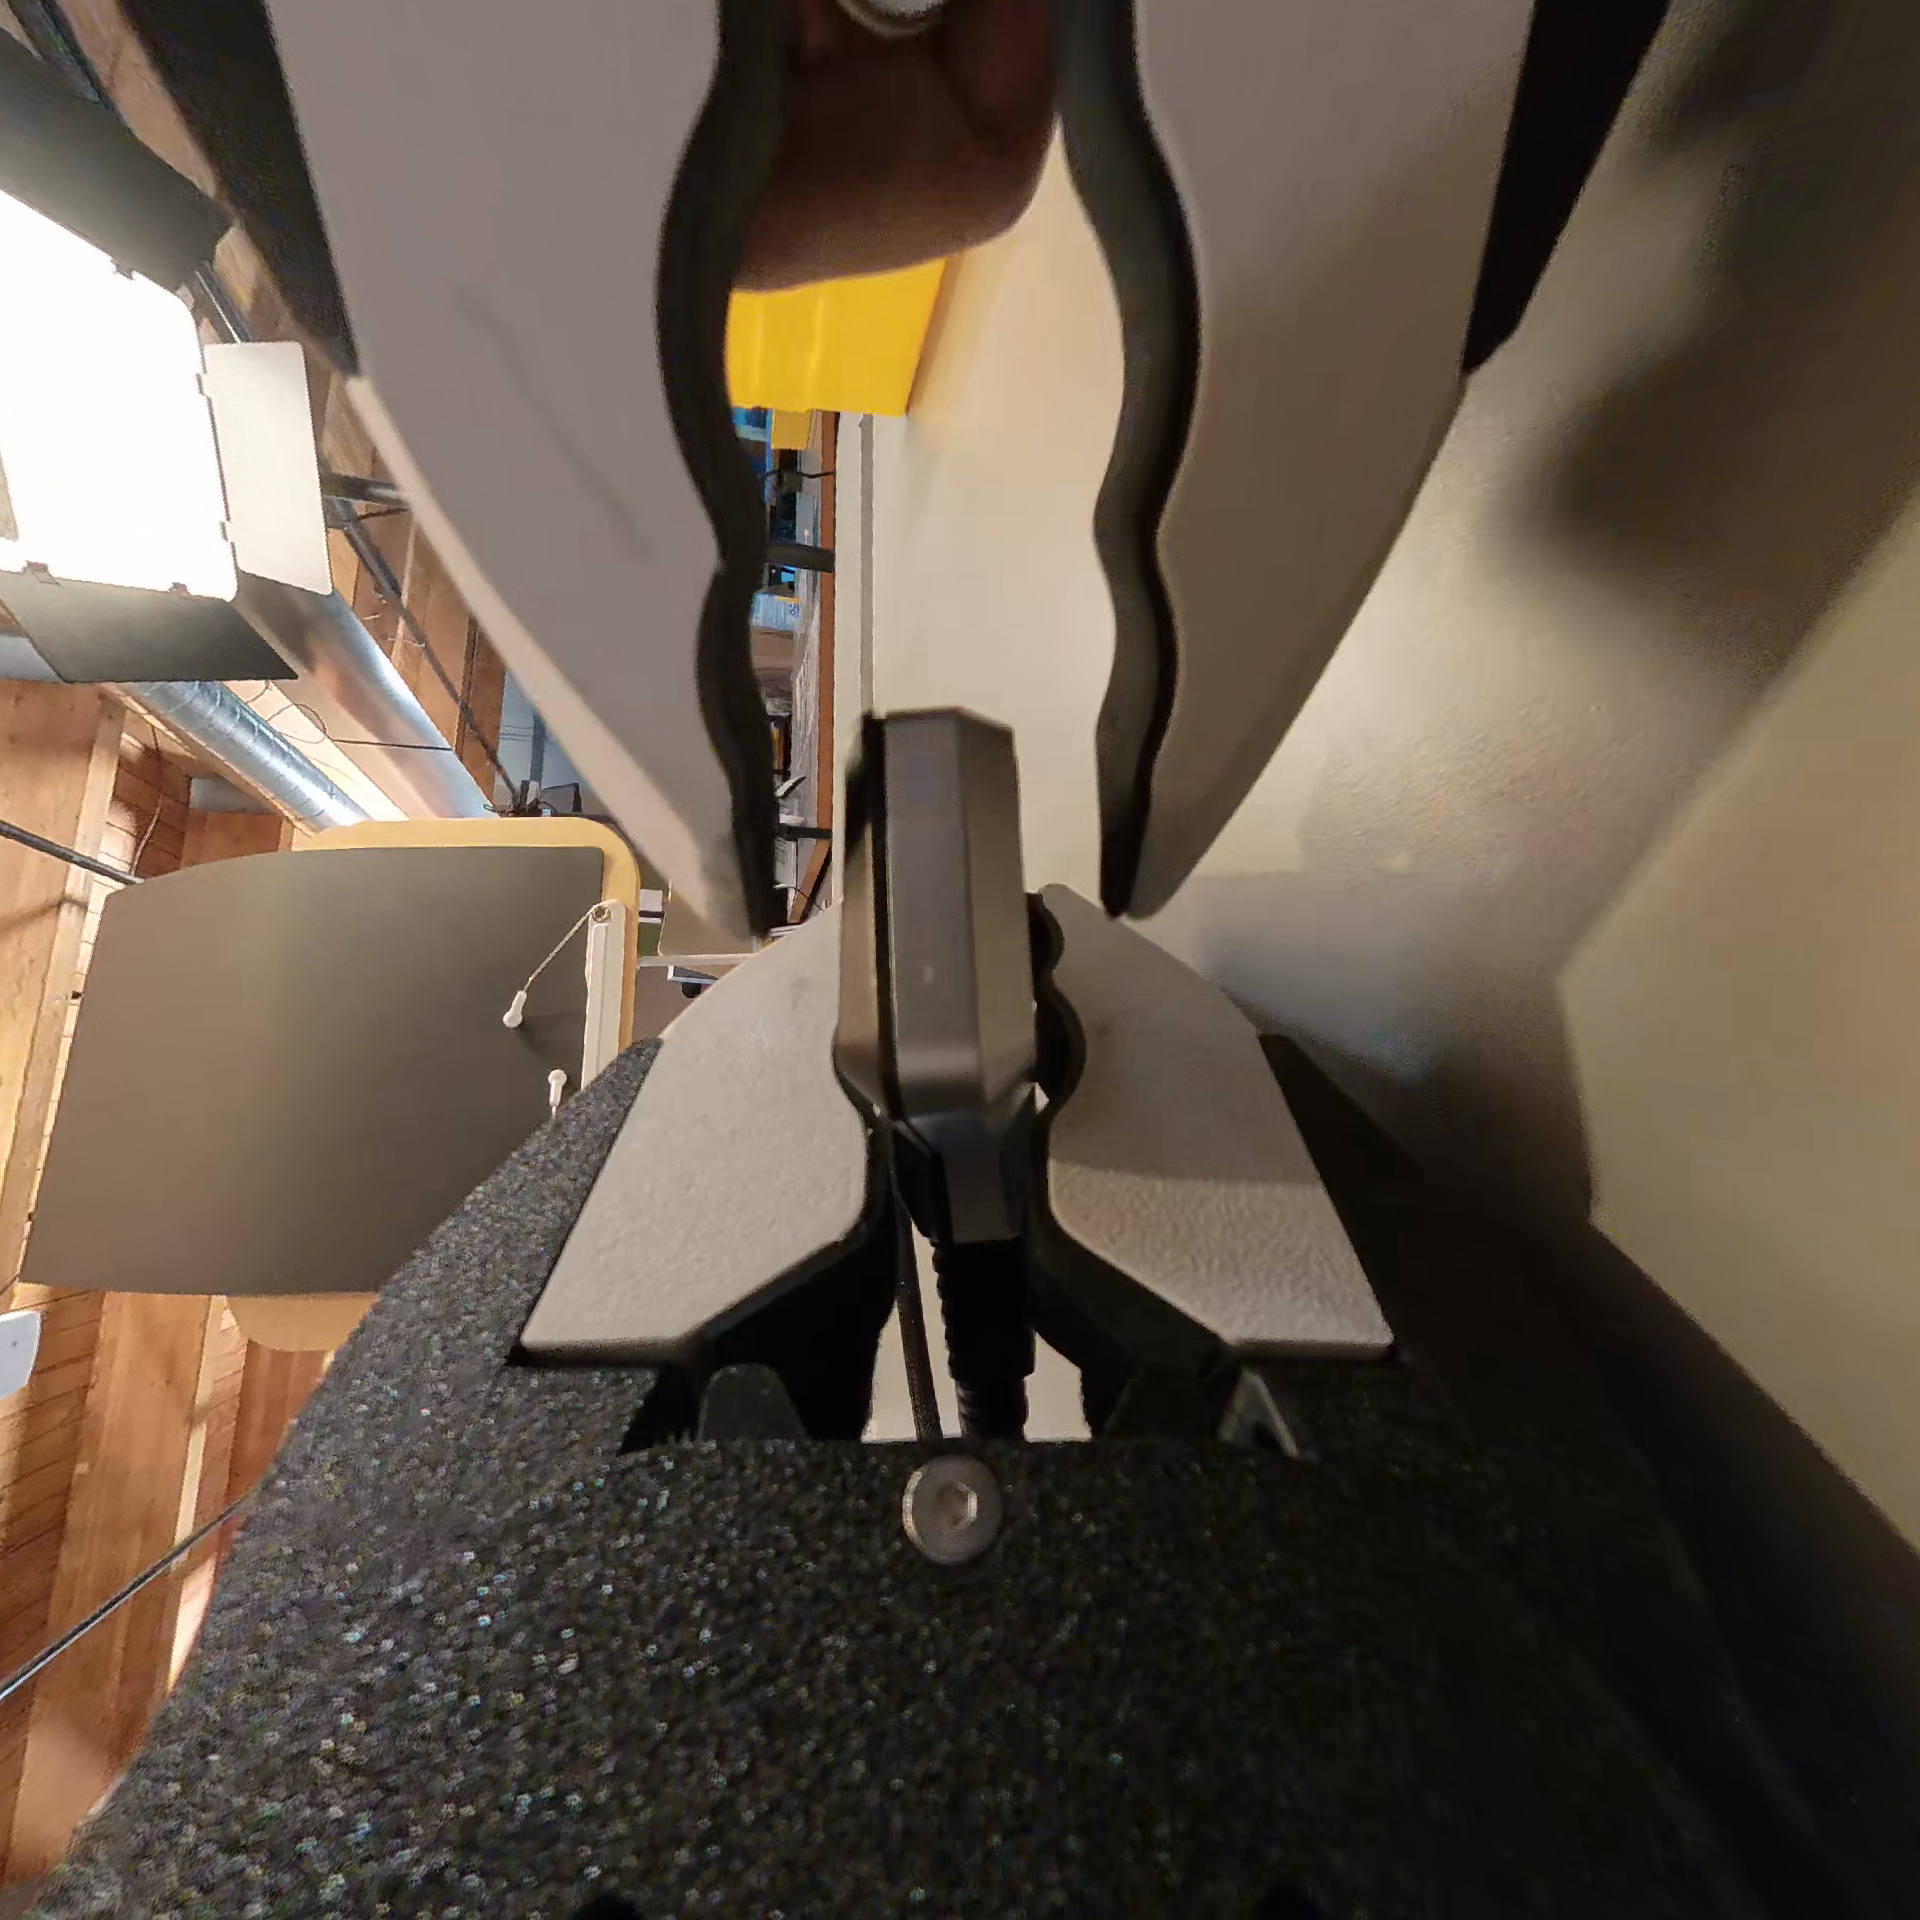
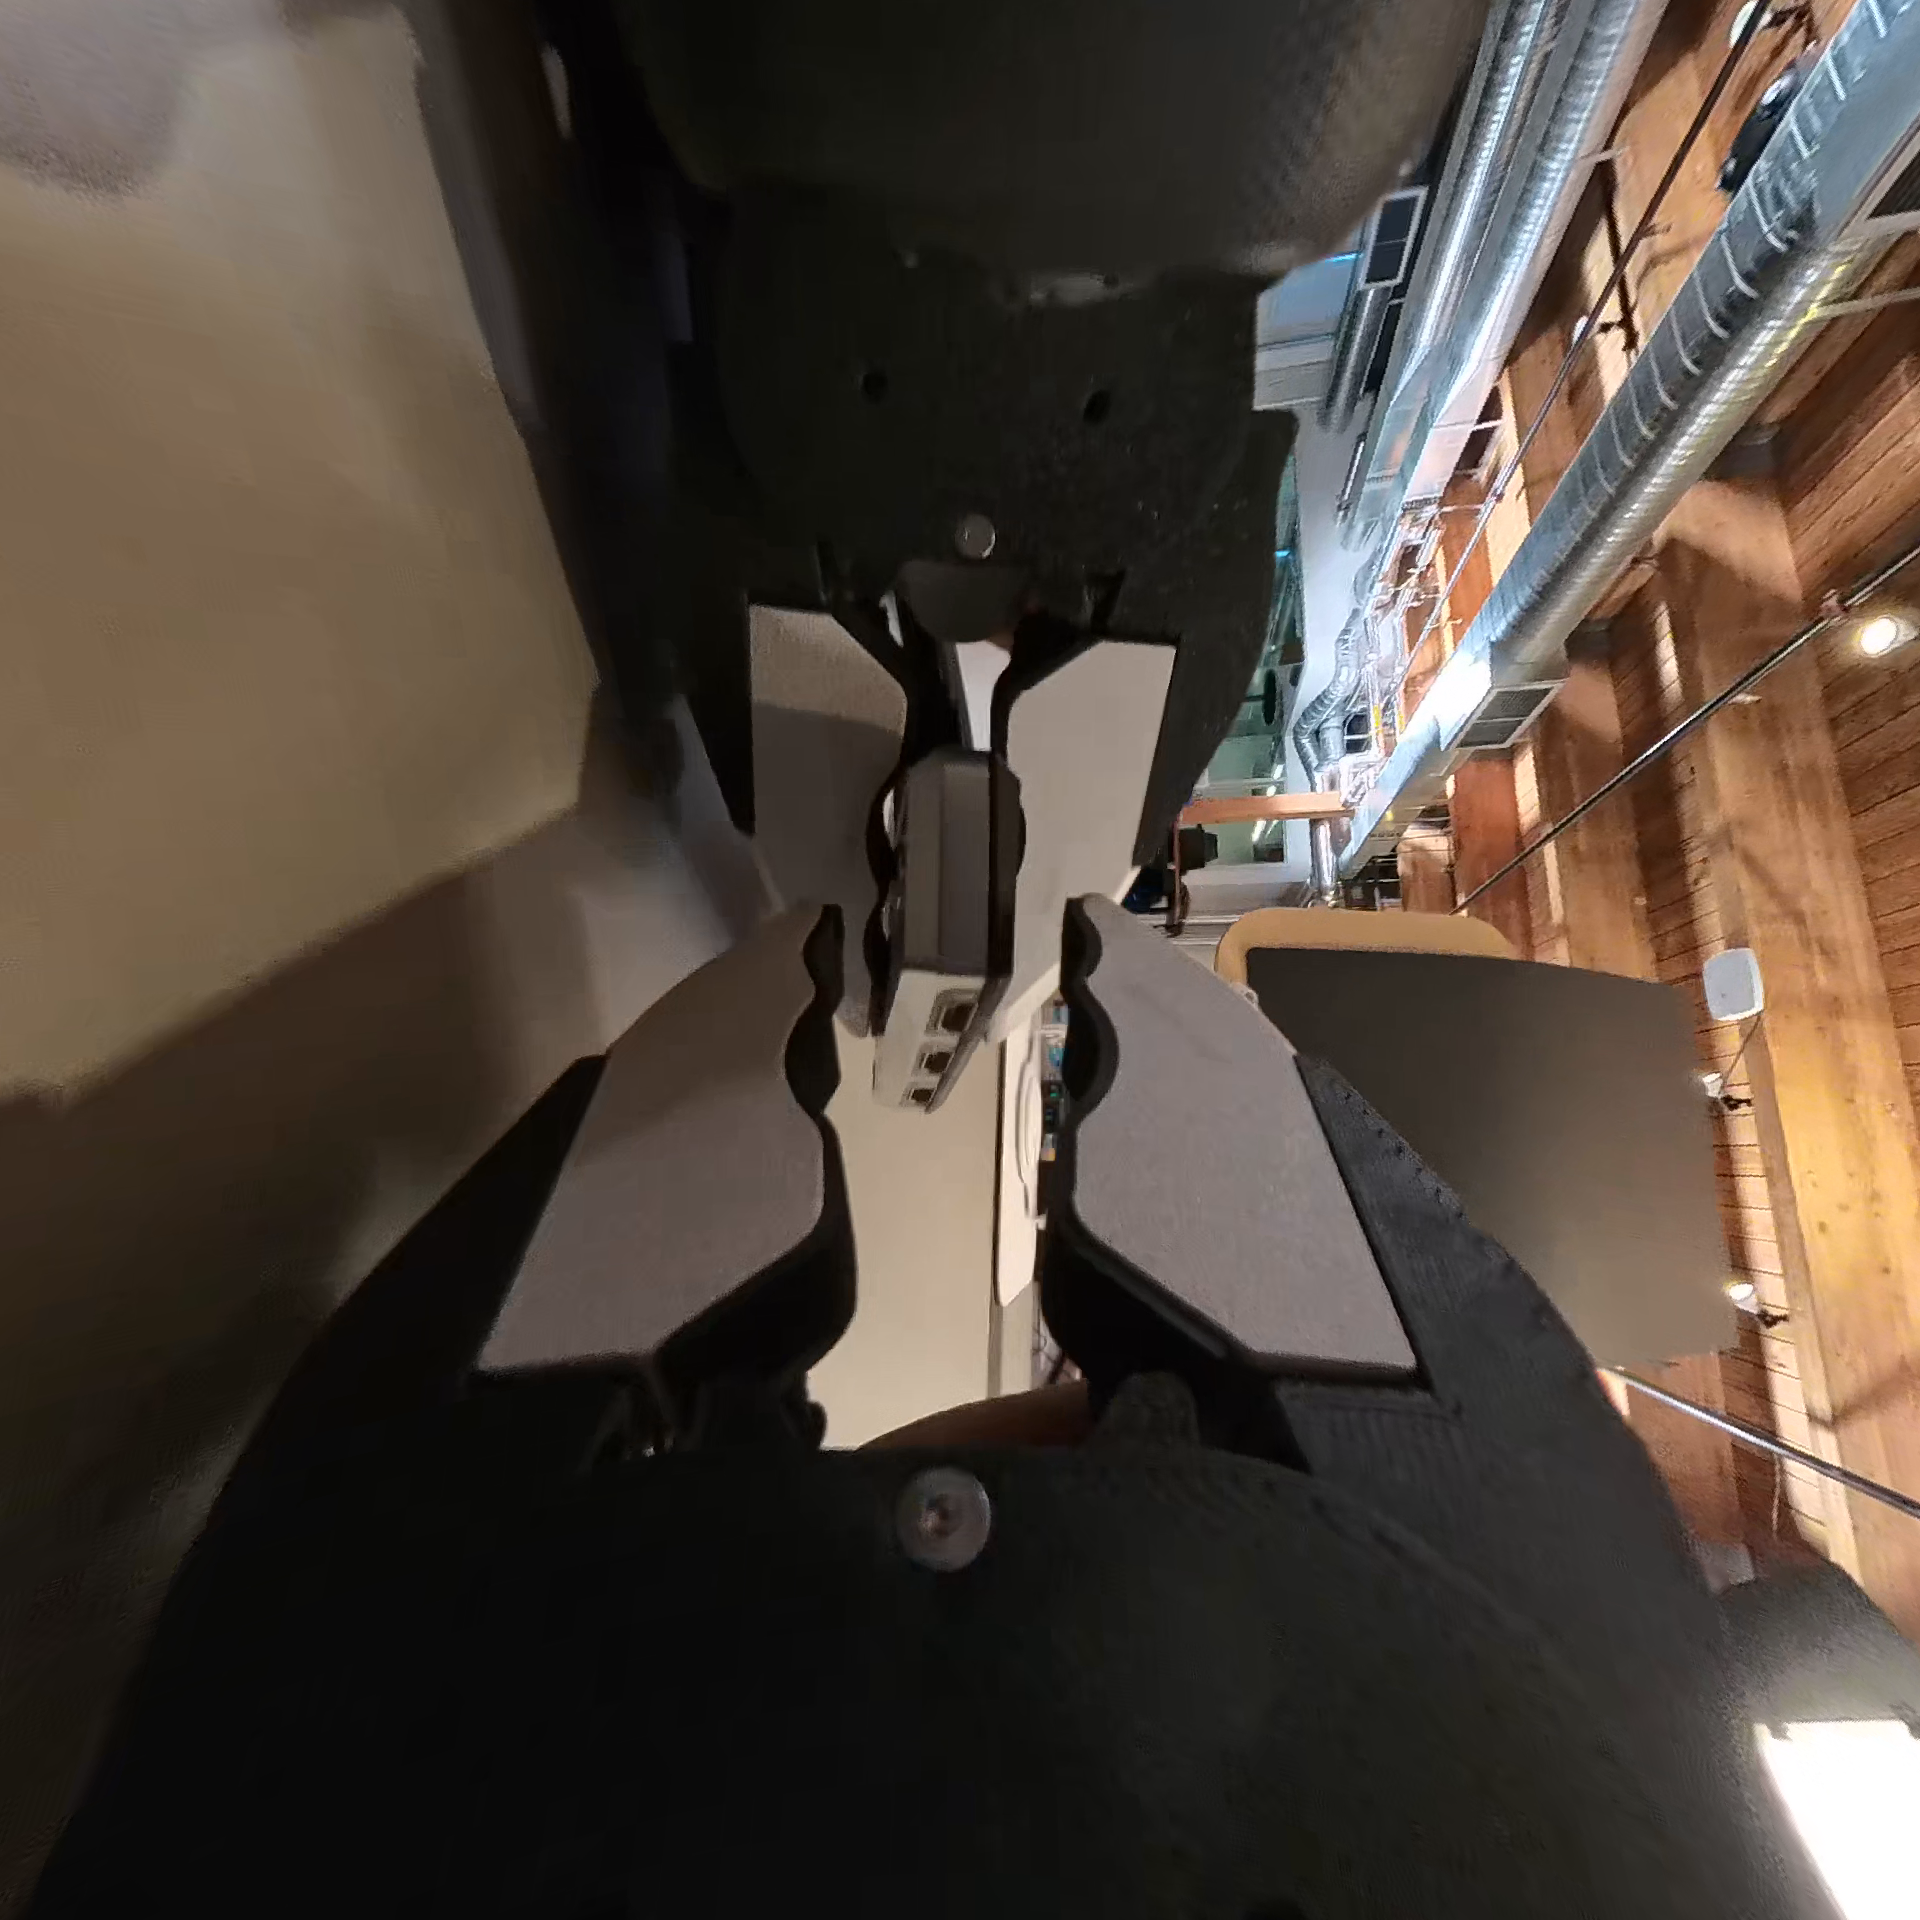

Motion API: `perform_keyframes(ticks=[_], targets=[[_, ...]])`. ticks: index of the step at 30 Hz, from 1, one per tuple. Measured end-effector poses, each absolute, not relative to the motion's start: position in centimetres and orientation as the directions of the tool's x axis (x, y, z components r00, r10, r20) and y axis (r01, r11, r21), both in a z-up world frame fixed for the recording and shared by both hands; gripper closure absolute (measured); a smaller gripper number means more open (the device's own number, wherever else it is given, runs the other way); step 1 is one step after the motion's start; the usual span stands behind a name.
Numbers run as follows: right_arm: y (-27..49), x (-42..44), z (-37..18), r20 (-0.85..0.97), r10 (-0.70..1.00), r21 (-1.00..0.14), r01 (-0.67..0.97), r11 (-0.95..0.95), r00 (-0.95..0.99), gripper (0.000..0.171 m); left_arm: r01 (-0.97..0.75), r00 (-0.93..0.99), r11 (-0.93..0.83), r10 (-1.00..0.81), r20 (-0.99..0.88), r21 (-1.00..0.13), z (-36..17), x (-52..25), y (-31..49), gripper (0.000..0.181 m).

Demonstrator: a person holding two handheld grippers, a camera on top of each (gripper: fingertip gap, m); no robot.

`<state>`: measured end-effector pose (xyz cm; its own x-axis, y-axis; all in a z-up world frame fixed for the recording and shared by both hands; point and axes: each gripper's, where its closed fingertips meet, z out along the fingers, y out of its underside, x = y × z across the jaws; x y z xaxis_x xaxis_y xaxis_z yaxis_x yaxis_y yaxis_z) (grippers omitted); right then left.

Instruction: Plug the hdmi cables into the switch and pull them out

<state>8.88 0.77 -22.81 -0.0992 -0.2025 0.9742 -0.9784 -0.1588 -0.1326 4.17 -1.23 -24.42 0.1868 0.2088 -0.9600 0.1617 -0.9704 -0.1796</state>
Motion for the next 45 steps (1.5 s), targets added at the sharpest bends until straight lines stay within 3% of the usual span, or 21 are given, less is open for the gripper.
perform_keyframes(ticks=[4, 10, 16, 26, 35, 45], targets=[[0.3, 8.9, -23.2, 0.979, -0.191, -0.098, -0.981, -0.166, -0.065, 0.149, 0.157, 0.193, -0.973, 0.199, -0.961, -0.17, -24.6, 4.0, -0.9, 0.157], [0.3, 7.8, -22.8, 0.979, -0.193, -0.085, -0.988, -0.132, -0.058, 0.151, 0.136, 0.145, -0.978, 0.18, -0.973, -0.16, -23.6, 4.0, -0.8, 0.15], [0.6, 4.6, -21.5, 0.984, -0.172, -0.049, -0.998, -0.043, -0.041, 0.151, 0.066, 0.046, -0.949, 0.311, -0.949, -0.308, -20.7, 5.0, -0.8, 0.137], [2.6, -5.3, -15.4, 0.997, -0.062, 0.047, -0.976, 0.215, 0.035, 0.151, 0.009, -0.037, -0.889, 0.457, -0.889, -0.458, -18.4, 6.4, -2.2, 0.167], [10.5, -15.9, -4.9, 0.992, 0.097, -0.119, -0.907, 0.405, -0.087, 0.151, 0.088, 0.021, -0.895, 0.441, -0.897, -0.438, -20.5, 5.7, -3.0, 0.173], [16.4, -26.8, -7.5, 0.915, -0.07, -0.339, -0.854, 0.395, -0.396, 0.151, 0.133, 0.053, -0.911, 0.4, -0.915, -0.391, -22.0, 5.1, -3.4, 0.173]])
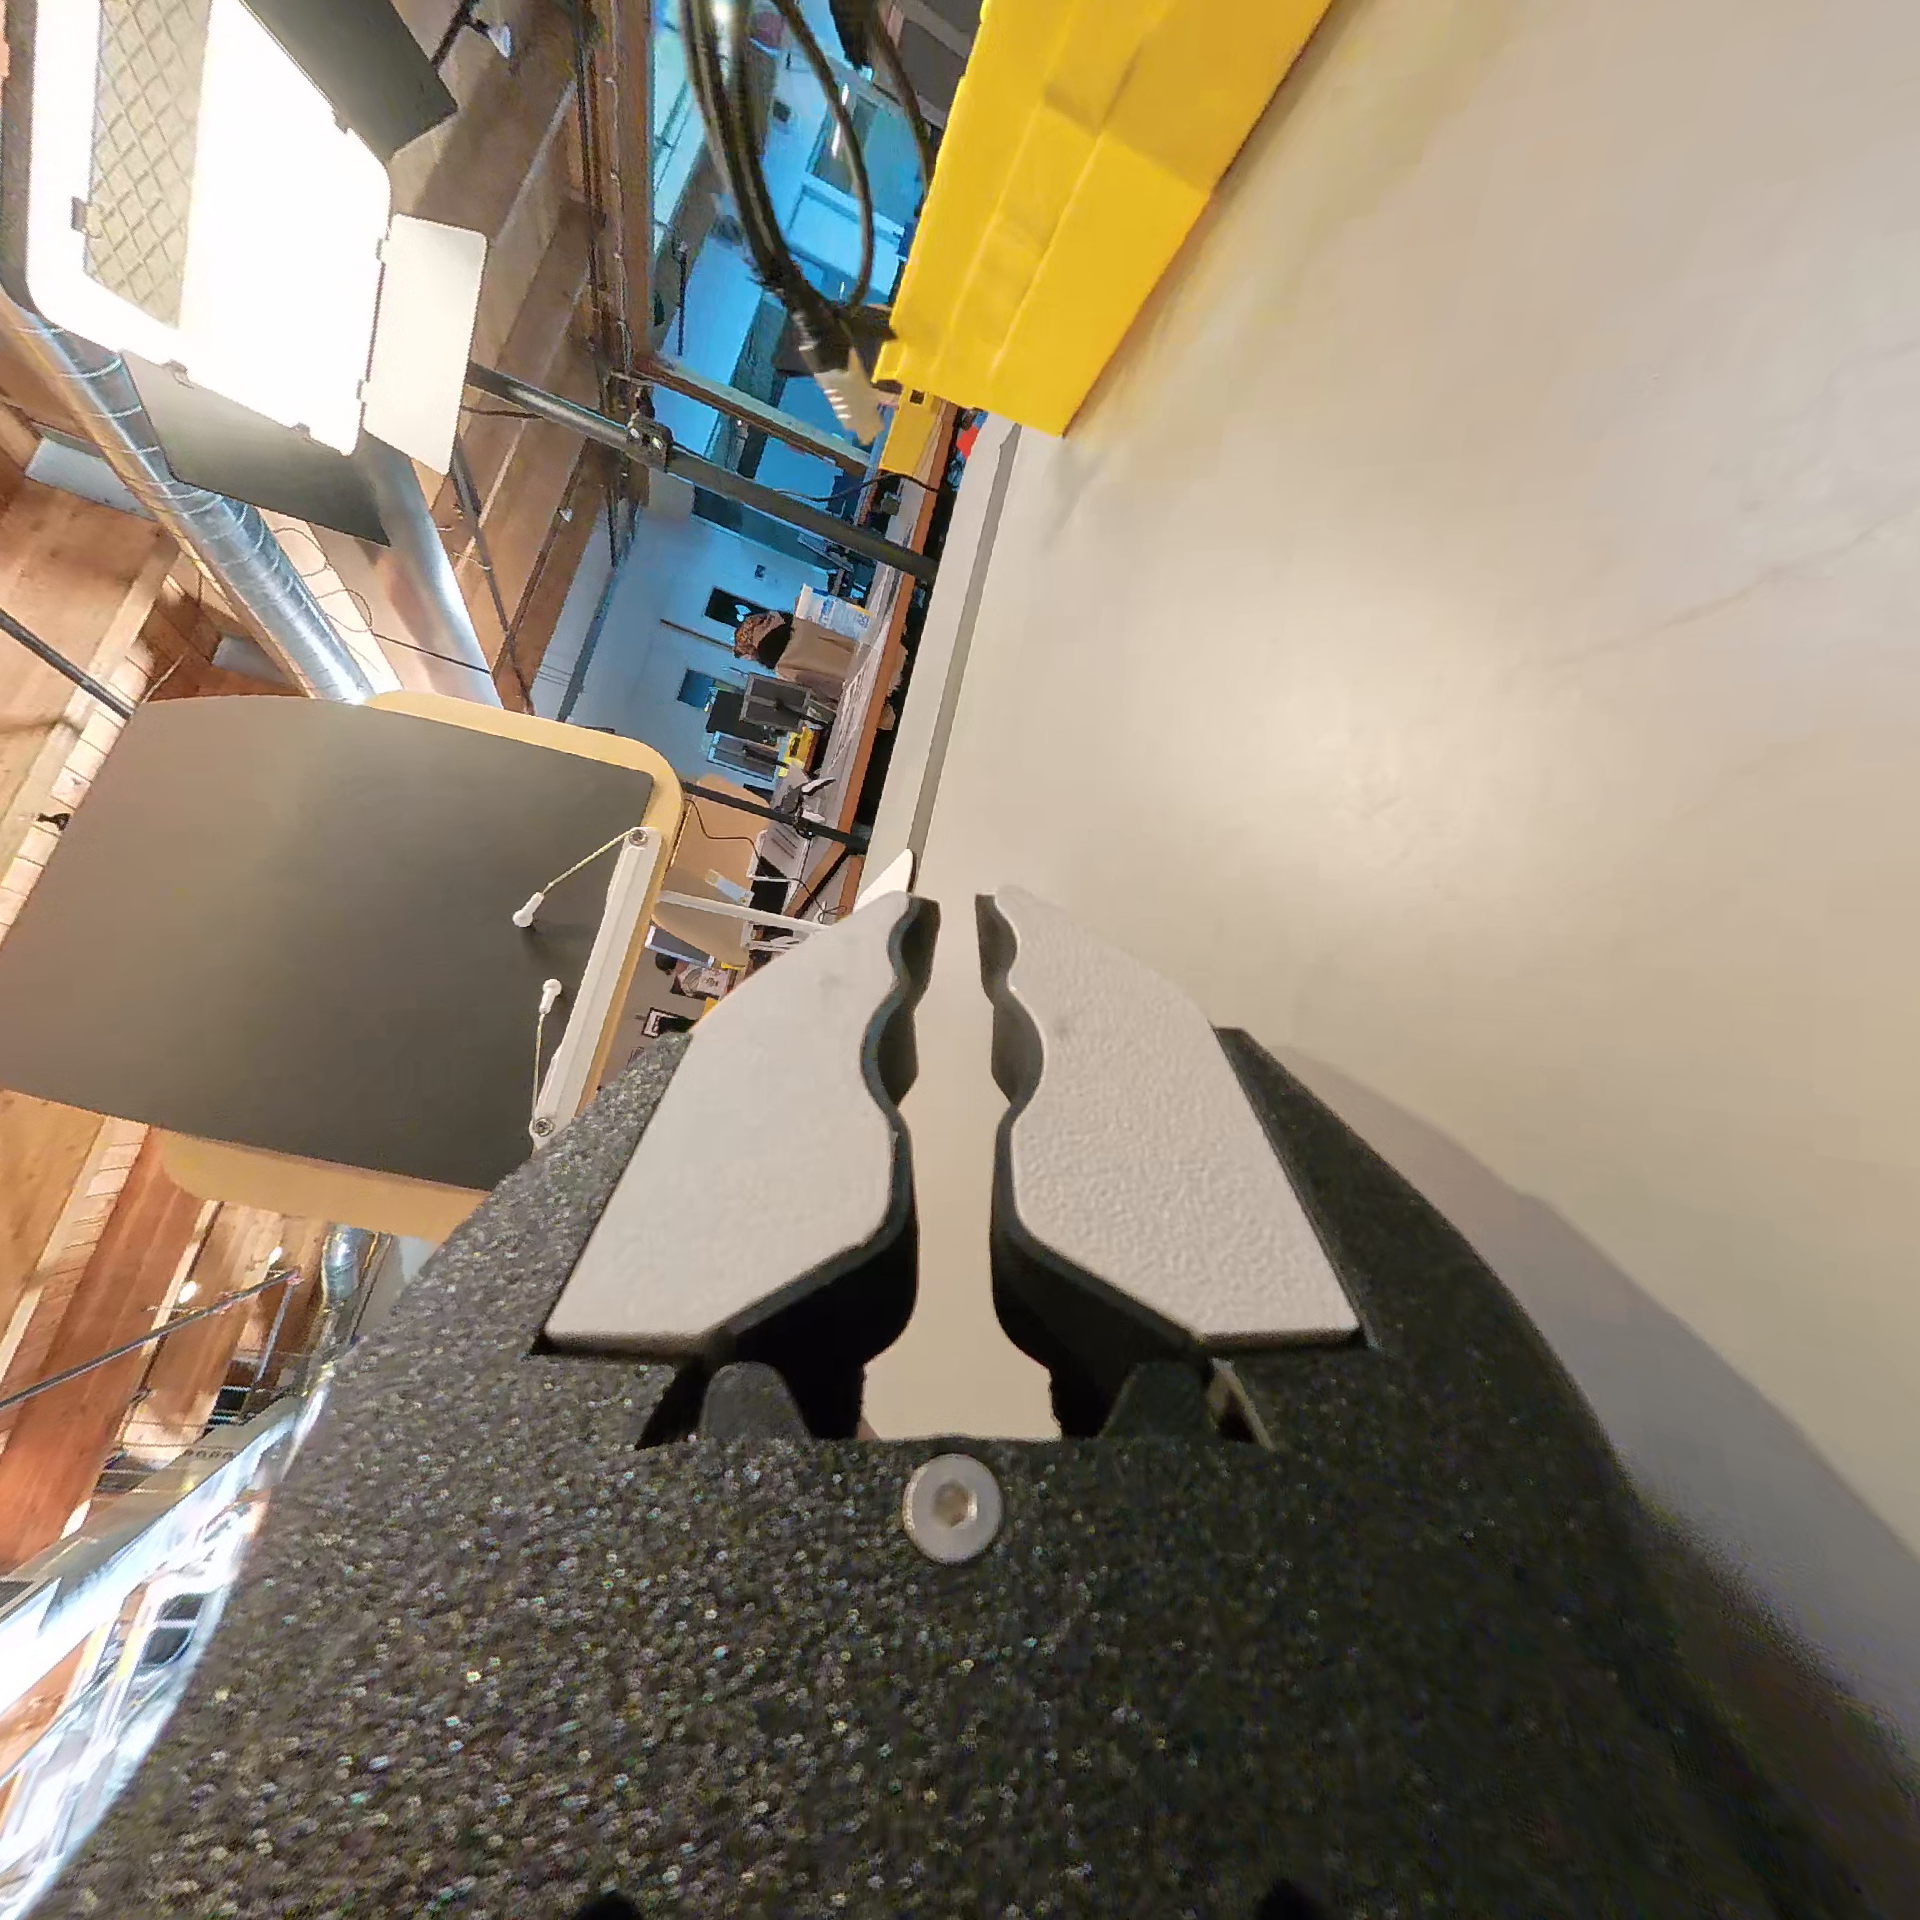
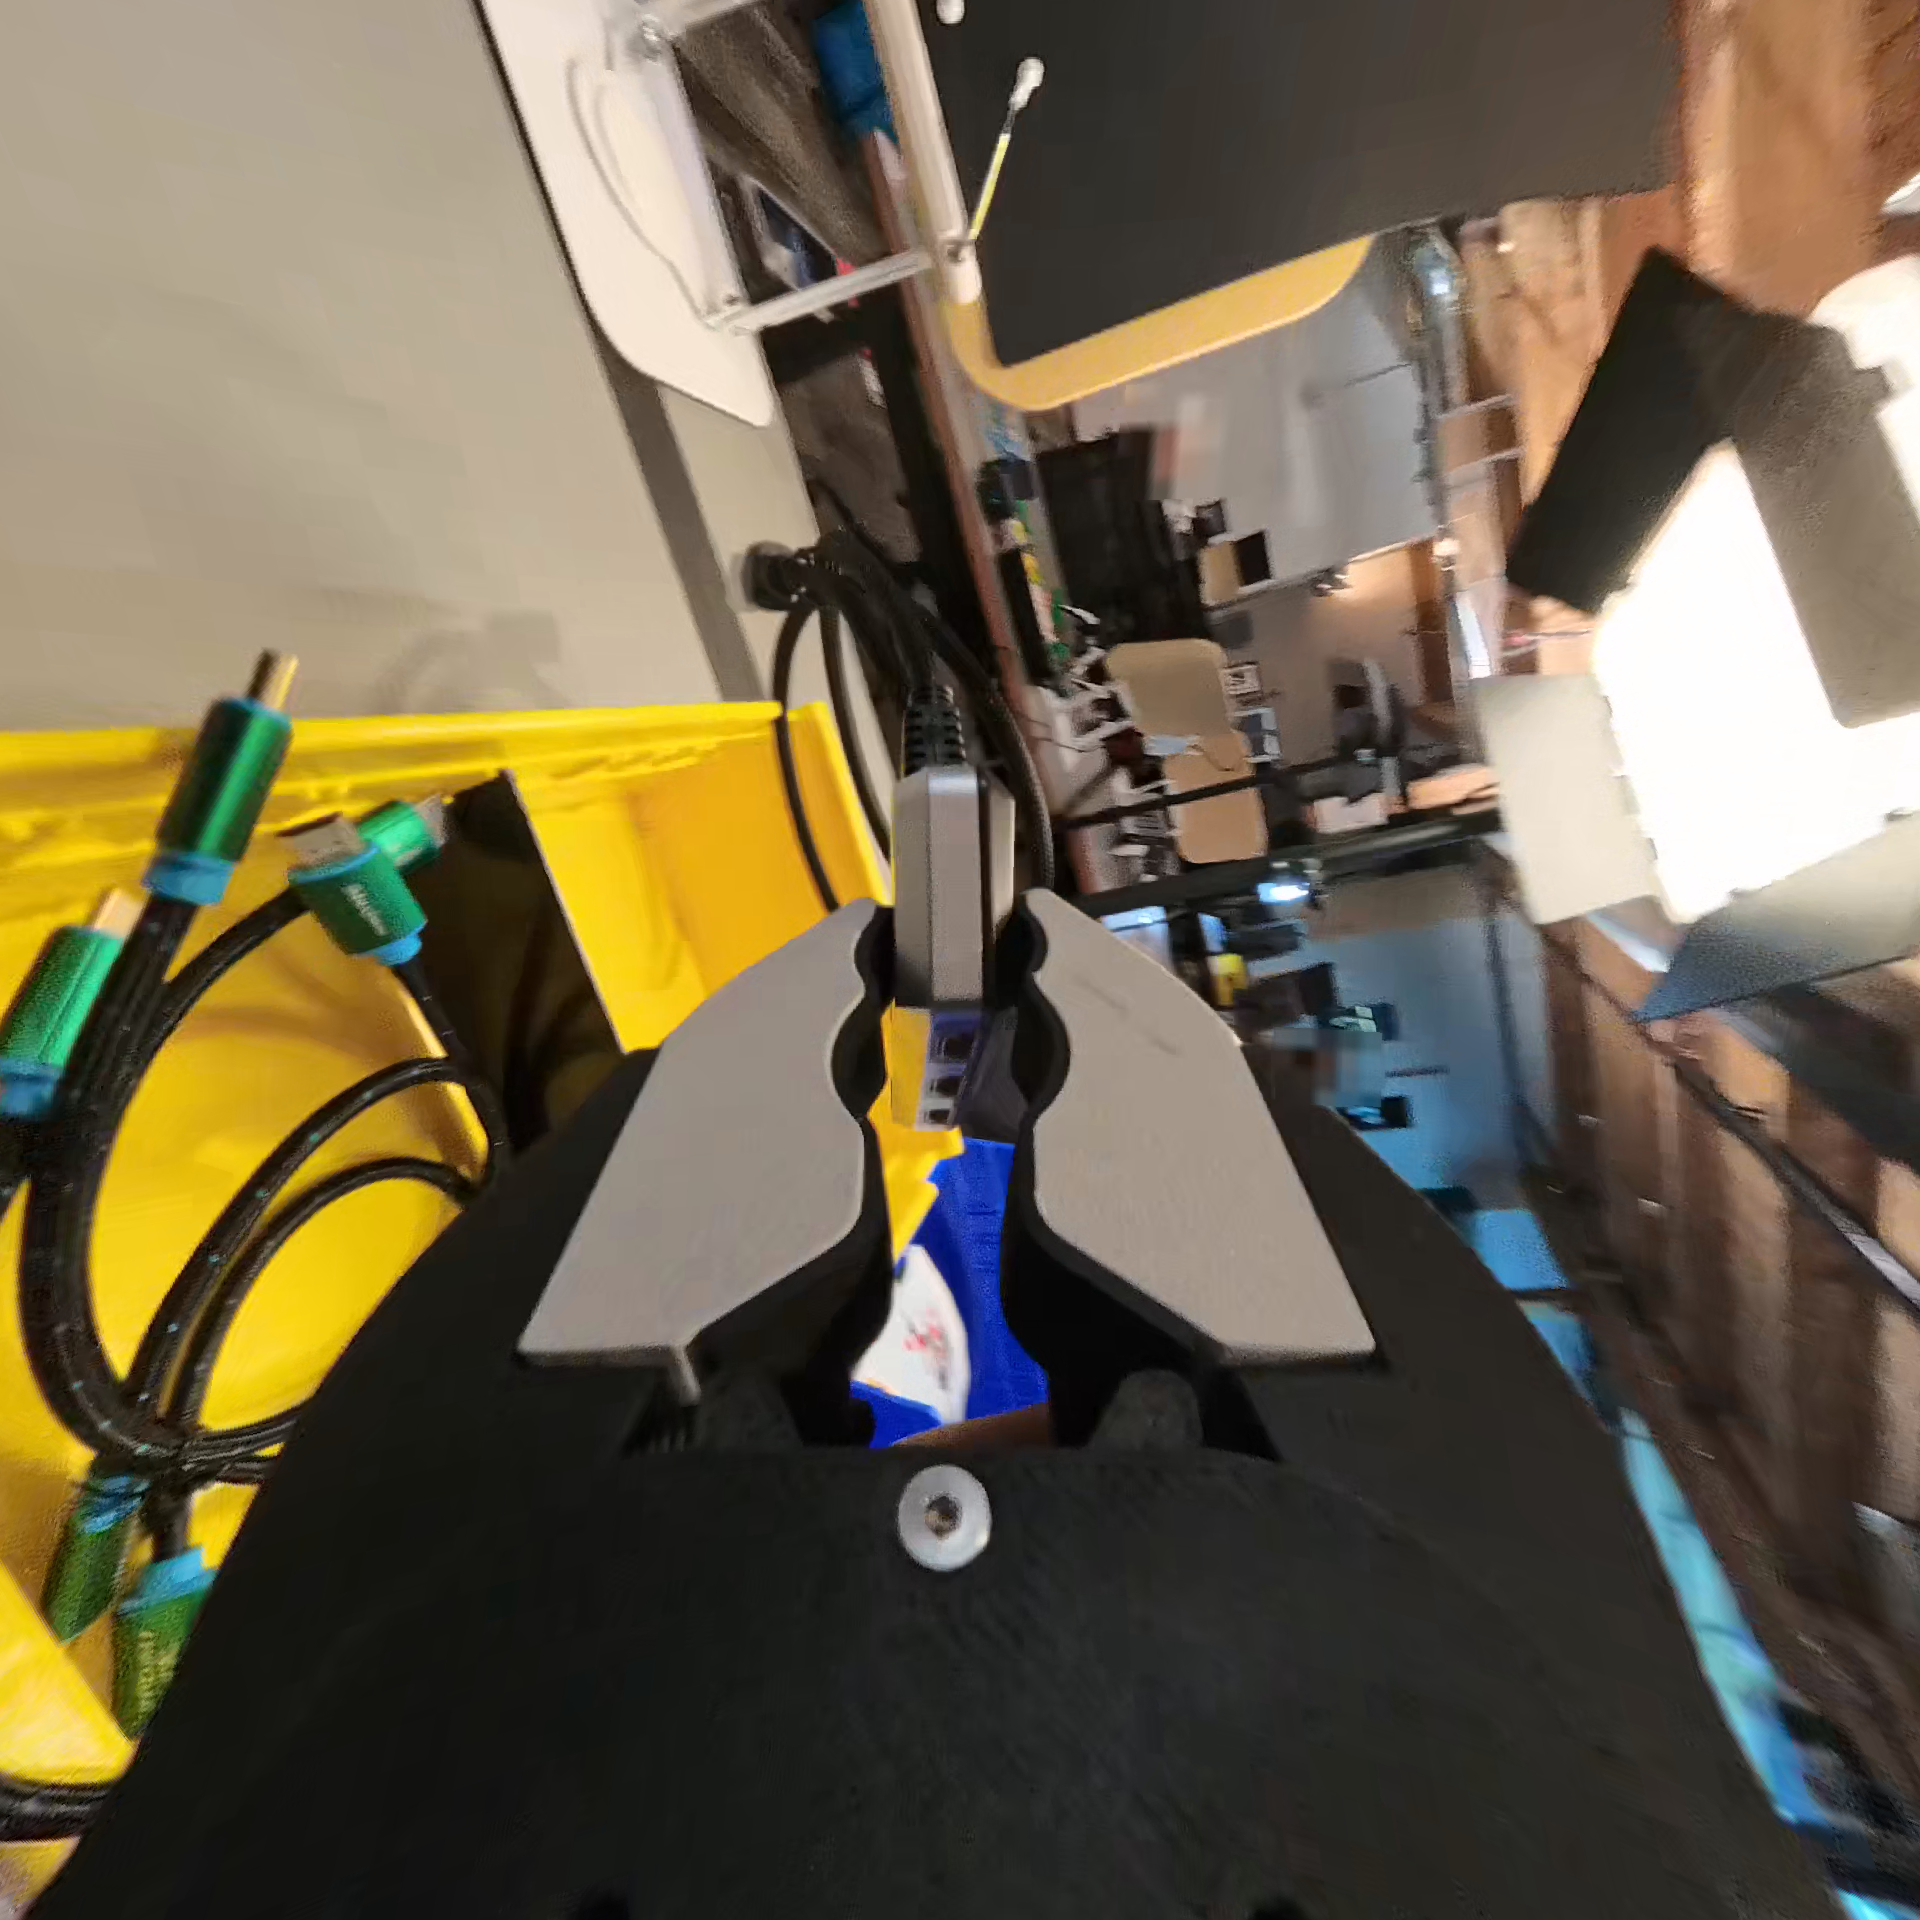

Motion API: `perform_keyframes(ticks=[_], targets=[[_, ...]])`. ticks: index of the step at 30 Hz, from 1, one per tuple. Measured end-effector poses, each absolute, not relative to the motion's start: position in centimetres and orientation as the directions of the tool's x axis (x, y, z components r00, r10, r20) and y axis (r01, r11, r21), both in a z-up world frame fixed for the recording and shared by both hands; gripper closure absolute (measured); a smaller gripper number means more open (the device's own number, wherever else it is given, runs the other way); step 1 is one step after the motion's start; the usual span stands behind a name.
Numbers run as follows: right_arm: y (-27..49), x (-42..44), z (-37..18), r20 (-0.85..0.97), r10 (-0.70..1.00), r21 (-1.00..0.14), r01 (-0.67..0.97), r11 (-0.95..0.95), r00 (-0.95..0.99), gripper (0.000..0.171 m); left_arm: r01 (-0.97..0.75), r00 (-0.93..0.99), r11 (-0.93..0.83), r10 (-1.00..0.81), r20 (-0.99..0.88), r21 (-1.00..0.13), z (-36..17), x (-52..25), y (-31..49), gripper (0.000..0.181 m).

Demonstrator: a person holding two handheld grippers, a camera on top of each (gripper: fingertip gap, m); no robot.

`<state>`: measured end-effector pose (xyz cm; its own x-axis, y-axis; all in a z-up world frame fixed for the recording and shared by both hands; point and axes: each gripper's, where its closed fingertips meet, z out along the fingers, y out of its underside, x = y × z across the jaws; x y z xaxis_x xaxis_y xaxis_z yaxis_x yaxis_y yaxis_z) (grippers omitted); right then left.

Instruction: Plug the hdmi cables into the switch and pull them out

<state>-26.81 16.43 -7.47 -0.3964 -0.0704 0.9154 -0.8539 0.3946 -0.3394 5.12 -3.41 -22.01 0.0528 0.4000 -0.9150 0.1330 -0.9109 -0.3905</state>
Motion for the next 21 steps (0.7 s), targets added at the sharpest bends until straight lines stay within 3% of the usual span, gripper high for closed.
perform_keyframes(ticks=[7, 10, 14, 18, 21], targets=[[15.7, -31.2, -11.1, 0.656, -0.23, -0.62, -0.687, 0.379, -0.719, 0.15, 0.175, 0.057, -0.919, 0.368, -0.928, -0.353, -22.9, 5.0, -4.1, 0.173], [15.2, -33.2, -12.4, 0.547, -0.255, -0.69, -0.602, 0.402, -0.797, 0.15, 0.188, 0.057, -0.919, 0.362, -0.93, -0.346, -23.2, 5.0, -4.3, 0.173], [15.0, -35.4, -15.0, 0.444, -0.286, -0.71, -0.528, 0.465, -0.849, 0.149, 0.196, 0.063, -0.919, 0.359, -0.931, -0.341, -23.5, 5.0, -4.2, 0.173], [16.1, -37.1, -19.8, 0.347, -0.339, -0.626, -0.485, 0.61, -0.875, 0.144, 0.212, 0.071, -0.922, 0.345, -0.936, -0.324, -23.9, 5.0, -4.0, 0.174], [16.2, -37.1, -20.4, 0.308, -0.342, -0.62, -0.46, 0.636, -0.888, 0.139, 0.221, 0.073, -0.921, 0.343, -0.936, -0.321, -24.0, 5.0, -3.8, 0.174]])
